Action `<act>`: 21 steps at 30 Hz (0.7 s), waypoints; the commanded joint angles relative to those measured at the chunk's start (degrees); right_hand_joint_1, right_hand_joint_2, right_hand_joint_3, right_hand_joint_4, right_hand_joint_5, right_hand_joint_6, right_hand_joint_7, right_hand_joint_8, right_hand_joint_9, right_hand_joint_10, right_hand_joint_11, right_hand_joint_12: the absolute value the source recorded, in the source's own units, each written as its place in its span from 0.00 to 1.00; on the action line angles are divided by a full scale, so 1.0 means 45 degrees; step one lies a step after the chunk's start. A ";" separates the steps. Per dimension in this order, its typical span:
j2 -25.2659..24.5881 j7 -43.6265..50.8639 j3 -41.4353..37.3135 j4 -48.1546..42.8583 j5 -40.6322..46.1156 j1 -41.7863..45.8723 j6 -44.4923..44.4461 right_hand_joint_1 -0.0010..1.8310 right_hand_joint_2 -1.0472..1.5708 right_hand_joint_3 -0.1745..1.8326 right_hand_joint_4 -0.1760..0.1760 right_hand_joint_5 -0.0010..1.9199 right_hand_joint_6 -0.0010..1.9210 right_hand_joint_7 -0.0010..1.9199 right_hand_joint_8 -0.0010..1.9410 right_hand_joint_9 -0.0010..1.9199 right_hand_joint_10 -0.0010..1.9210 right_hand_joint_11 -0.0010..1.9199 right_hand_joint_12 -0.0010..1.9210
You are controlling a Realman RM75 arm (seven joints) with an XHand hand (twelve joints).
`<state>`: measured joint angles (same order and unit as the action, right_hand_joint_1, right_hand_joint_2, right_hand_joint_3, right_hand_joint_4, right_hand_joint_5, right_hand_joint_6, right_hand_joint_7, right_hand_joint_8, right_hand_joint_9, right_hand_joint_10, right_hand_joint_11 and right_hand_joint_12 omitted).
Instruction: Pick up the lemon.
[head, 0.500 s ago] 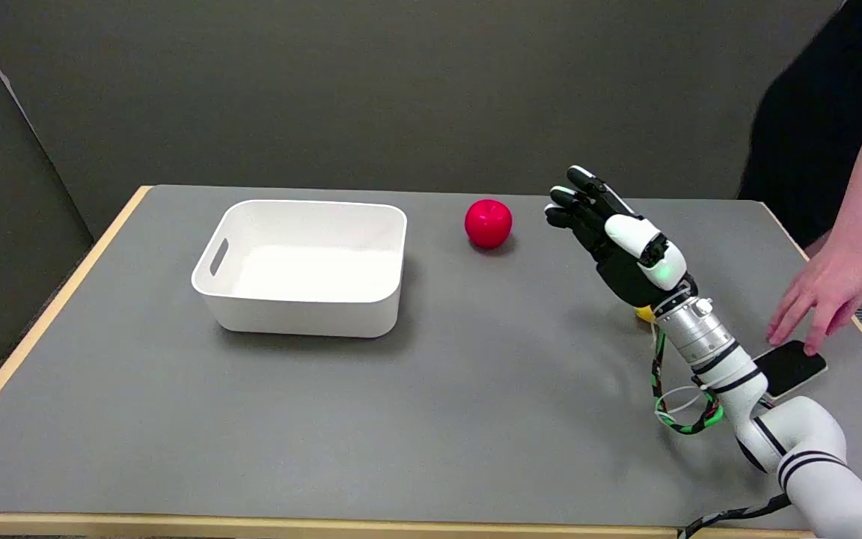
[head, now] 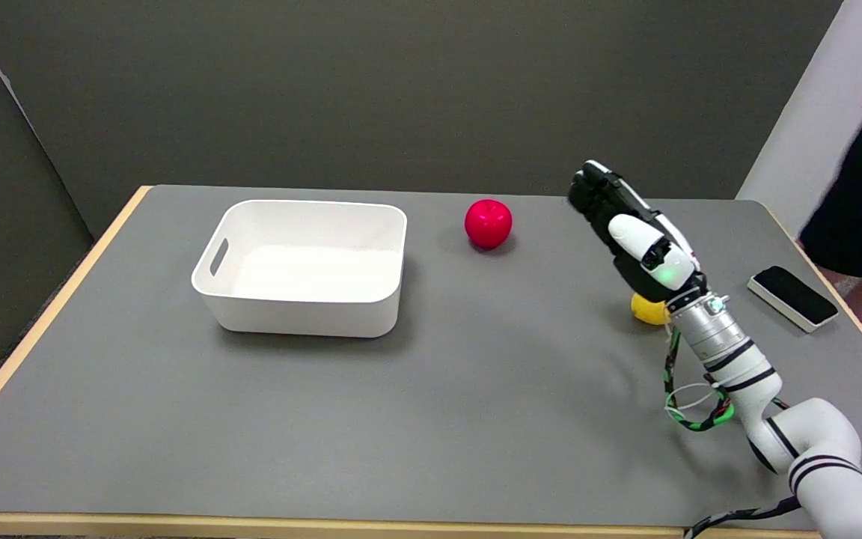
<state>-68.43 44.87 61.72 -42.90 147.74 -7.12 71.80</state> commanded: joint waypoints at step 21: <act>-0.0244 1.2534 -0.2399 -0.6862 -0.0017 0.1648 -0.9645 0.35 0.67 0.51 0.34 0.10 0.19 0.09 0.15 0.00 0.30 0.00 0.29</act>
<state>-69.17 80.82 49.43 -60.65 147.72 -1.75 46.45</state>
